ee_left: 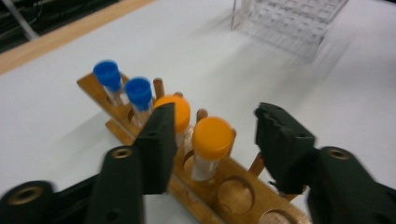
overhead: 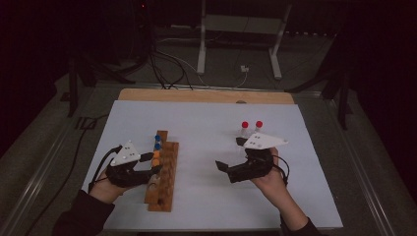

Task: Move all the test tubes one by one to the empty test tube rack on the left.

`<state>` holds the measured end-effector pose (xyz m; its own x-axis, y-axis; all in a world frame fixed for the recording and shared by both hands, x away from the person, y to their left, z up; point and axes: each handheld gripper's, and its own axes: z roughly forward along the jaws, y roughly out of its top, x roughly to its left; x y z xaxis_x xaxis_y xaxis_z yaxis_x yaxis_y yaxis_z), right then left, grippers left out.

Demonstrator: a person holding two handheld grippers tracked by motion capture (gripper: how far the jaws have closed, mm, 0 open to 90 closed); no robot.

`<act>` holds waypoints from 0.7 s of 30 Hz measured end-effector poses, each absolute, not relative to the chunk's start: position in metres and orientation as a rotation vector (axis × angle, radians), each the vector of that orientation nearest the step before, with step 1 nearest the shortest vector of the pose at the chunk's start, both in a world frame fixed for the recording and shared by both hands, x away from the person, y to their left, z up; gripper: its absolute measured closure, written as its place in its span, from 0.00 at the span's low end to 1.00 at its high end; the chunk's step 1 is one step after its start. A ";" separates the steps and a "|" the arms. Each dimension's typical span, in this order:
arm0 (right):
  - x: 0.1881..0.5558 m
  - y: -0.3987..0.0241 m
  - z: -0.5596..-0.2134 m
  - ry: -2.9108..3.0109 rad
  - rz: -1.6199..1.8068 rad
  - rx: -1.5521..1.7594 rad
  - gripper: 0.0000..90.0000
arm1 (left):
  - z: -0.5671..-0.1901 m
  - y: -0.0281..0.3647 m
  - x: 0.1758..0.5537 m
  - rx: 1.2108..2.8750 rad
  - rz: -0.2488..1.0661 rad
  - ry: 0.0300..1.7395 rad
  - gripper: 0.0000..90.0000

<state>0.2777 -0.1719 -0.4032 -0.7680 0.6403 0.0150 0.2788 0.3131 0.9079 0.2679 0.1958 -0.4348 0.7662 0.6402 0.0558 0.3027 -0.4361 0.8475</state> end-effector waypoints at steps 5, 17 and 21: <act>0.288 -0.195 -0.399 2.176 1.426 0.878 0.00 | -0.428 0.196 0.264 2.003 0.458 0.694 0.26; 0.317 -0.259 -0.403 2.061 1.391 1.081 0.00 | -0.423 0.200 0.264 1.924 0.373 0.684 0.02; 0.327 -0.273 -0.411 2.036 1.352 1.133 0.00 | -0.421 0.203 0.264 1.909 0.376 0.686 0.01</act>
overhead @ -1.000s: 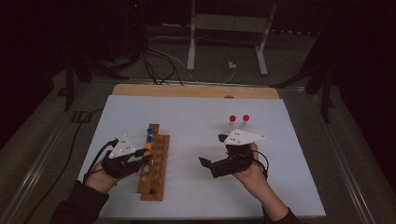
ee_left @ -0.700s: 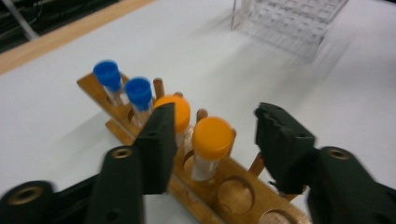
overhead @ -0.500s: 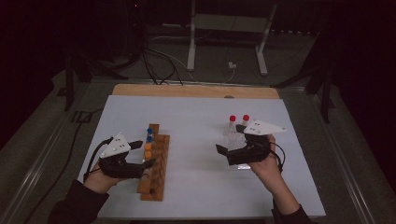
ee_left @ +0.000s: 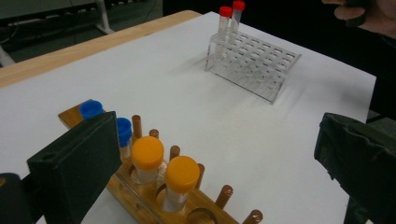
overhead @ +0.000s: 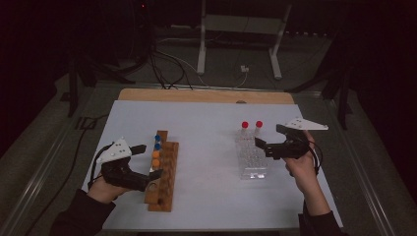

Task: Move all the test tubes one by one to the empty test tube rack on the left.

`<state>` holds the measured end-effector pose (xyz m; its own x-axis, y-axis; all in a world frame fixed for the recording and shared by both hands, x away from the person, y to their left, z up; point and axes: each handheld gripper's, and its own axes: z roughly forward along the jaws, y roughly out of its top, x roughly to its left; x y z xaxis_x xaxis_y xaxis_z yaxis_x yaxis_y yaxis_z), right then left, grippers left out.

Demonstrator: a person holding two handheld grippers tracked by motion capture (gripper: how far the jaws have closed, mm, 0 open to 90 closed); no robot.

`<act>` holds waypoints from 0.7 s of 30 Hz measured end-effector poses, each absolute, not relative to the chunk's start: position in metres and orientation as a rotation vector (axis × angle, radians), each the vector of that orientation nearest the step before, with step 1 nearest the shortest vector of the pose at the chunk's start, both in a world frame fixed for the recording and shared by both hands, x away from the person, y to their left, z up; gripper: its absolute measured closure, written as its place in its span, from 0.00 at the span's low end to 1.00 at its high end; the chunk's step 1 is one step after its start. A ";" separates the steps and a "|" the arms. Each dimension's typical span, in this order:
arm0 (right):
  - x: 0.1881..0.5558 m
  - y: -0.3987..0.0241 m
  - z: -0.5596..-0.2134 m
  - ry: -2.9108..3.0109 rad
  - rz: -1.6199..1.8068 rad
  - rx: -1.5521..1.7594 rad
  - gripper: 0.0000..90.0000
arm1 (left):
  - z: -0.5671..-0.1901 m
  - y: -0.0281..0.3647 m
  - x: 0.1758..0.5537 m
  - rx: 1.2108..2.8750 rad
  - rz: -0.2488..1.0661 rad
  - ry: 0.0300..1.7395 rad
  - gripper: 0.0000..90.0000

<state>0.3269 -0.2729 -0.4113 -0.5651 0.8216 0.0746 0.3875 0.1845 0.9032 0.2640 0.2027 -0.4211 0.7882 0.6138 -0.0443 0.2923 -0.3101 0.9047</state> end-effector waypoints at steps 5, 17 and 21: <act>0.340 -0.288 -0.427 2.034 1.304 1.187 0.00 | -0.419 0.206 0.264 1.888 0.375 0.685 0.01; 0.359 -0.299 -0.458 2.067 1.207 1.266 0.04 | -0.417 0.207 0.263 1.876 0.370 0.694 0.01; 0.361 -0.297 -0.462 2.060 1.208 1.265 0.11 | -0.418 0.207 0.264 1.882 0.361 0.693 0.01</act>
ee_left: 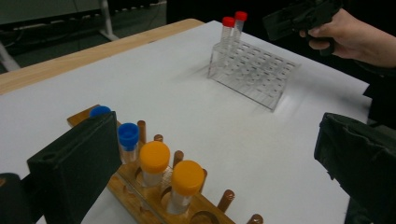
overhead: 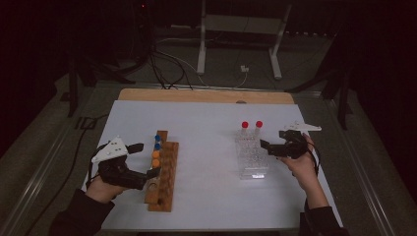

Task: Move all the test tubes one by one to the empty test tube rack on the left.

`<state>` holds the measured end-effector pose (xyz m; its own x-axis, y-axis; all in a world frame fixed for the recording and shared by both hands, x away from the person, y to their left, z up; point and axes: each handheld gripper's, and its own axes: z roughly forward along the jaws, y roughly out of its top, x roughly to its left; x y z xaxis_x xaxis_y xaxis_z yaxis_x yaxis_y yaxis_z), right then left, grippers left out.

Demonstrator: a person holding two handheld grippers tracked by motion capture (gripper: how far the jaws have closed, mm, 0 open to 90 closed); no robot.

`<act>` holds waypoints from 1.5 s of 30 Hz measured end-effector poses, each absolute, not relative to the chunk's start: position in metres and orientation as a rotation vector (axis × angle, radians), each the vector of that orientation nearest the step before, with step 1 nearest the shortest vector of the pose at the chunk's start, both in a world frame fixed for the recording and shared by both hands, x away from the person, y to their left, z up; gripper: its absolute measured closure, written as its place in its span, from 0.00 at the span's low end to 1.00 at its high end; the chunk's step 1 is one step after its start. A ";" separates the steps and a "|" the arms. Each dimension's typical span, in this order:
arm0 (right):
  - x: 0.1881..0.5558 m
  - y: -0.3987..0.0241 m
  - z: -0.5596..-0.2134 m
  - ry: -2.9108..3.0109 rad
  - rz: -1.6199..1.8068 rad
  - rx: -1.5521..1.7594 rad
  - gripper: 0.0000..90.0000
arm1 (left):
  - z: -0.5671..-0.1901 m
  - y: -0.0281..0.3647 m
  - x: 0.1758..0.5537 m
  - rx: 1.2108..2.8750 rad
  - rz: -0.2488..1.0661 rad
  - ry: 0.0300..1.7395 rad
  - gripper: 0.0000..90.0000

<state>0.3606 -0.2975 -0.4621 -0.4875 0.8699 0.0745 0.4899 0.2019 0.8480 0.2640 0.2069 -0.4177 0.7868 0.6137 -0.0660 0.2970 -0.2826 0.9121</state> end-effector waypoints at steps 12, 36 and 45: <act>0.369 -0.282 -0.470 2.055 1.179 1.213 0.44 | -0.417 0.207 0.264 1.881 0.369 0.693 0.01; 0.391 -0.266 -0.477 2.059 1.119 1.166 0.83 | -0.419 0.206 0.266 1.898 0.378 0.703 0.01; 0.389 -0.265 -0.475 2.030 1.123 1.172 0.83 | -0.419 0.206 0.265 1.901 0.376 0.702 0.01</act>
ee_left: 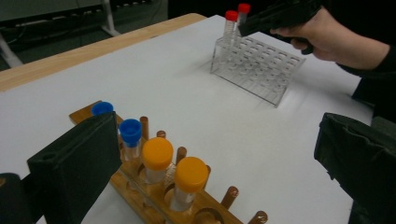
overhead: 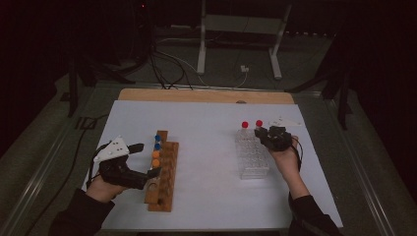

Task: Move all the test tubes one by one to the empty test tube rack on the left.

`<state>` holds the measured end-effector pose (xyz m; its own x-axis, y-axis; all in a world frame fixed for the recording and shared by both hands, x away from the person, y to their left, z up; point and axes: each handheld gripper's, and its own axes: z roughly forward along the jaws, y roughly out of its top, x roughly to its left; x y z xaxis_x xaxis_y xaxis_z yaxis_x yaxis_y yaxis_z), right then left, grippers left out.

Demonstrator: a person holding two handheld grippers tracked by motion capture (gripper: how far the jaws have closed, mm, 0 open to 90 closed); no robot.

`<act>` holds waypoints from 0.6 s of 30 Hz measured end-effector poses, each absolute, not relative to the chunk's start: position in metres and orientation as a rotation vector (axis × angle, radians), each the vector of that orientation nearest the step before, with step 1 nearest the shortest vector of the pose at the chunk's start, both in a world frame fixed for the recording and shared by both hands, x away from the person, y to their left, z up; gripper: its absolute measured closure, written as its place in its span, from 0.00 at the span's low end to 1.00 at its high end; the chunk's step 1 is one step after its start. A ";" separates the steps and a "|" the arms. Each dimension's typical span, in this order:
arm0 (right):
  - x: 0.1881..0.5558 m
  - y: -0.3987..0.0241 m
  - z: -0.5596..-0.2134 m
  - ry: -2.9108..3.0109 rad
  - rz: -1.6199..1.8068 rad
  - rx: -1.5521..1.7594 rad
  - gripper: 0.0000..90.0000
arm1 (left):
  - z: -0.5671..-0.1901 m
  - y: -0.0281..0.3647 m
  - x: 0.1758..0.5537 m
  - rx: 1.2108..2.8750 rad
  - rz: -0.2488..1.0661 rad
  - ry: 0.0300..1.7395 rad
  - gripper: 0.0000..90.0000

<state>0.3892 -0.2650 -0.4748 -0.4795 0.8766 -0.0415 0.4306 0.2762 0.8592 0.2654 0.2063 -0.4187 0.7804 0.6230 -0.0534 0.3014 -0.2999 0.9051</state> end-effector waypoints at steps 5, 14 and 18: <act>0.383 -0.266 -0.464 1.993 1.154 1.154 0.83 | -0.419 0.207 0.266 1.903 0.375 0.708 0.01; 0.366 -0.268 -0.437 1.925 1.175 1.082 0.84 | -0.417 0.207 0.265 1.901 0.379 0.705 0.01; 0.359 -0.267 -0.426 1.917 1.207 1.067 0.84 | -0.416 0.207 0.264 1.900 0.379 0.701 0.01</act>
